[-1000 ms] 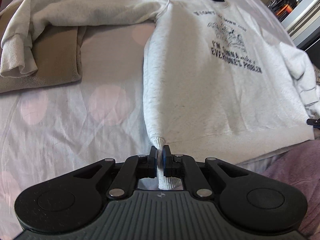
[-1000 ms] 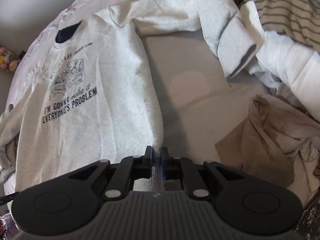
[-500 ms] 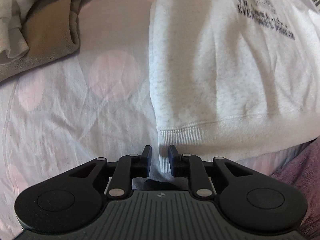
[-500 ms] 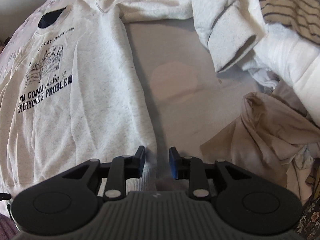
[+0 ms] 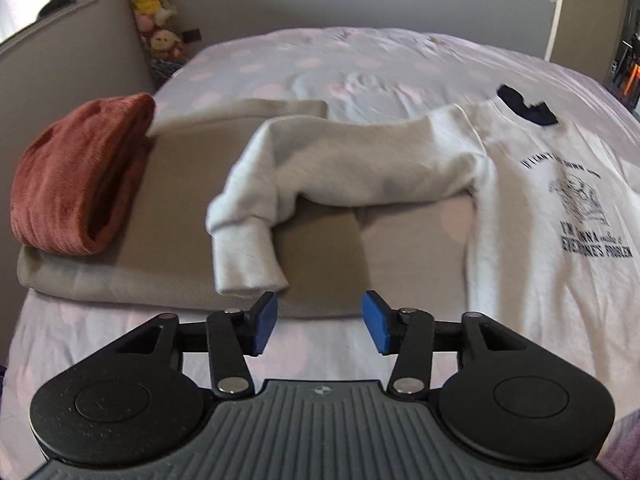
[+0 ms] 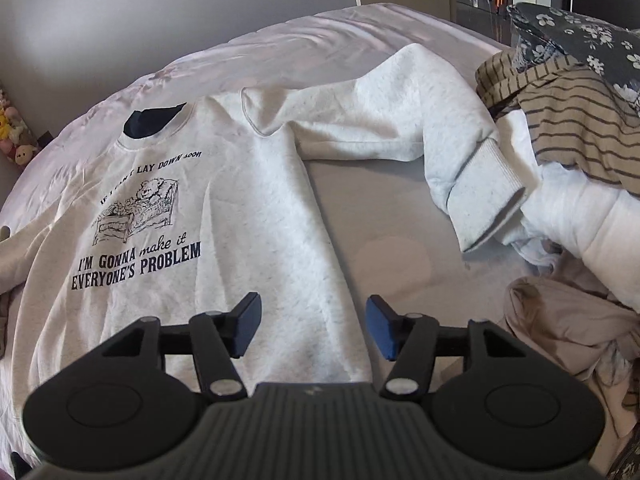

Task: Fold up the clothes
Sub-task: 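Grasp the sweatshirt sleeve cuff with the left tool and lift it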

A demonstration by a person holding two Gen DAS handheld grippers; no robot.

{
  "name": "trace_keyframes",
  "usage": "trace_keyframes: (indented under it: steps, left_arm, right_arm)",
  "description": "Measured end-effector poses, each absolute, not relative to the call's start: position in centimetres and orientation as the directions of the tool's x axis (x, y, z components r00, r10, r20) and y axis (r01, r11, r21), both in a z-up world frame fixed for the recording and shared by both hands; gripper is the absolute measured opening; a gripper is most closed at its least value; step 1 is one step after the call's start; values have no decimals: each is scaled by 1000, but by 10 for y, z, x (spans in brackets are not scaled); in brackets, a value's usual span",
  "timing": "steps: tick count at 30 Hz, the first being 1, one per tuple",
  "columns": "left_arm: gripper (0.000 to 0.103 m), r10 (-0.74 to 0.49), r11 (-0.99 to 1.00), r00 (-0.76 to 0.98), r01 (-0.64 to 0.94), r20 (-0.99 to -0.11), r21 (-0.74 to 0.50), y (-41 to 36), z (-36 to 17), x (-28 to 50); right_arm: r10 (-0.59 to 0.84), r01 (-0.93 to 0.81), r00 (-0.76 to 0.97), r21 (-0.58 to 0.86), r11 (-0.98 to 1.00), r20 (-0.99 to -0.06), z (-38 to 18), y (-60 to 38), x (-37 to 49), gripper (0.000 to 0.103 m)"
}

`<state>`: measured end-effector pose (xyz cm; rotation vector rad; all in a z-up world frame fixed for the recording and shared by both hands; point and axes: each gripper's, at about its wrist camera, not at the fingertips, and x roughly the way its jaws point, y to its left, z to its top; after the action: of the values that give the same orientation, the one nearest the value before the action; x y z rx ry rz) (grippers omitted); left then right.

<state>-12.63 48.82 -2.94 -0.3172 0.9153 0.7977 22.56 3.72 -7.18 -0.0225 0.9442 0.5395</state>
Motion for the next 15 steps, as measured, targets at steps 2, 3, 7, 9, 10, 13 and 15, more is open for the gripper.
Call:
trace_keyframes:
  steps: [2,3,7,9,10,13,15]
  left_arm:
    - [52,519,657,355,-748,-778,96,500,-34,-131]
    - [55,539,646,355,-756,-764,104,505,-36,-133]
    - [58,611,604,353,-786,-709,129,528,-42,-141]
    - [58,614,601,362,-791,-701,118,537,-32,-143]
    - [56,616,599,366,-793,-698,112,542,-28,-144]
    - [26,621,593,379,-800,-686,95,556,-13,-148]
    - [9,625,589,387,-804,-678,84,565,-3,-151]
  right_arm:
    - [443,-426,458,247,870,-771,-75,33,230,61]
    - [452,-405,457,273,872,-766,-76,29,232,61]
    - [477,-313,458,367,876,-750,-81,13,239,61]
    - [490,-306,446,388,870,-749,-83,12,241,61]
    - [491,-304,444,390,869,-749,-83,12,242,61]
    - [493,-303,429,394,868,-757,-85,13,245,61]
    - [494,-302,417,397,867,-763,-87,15,247,61]
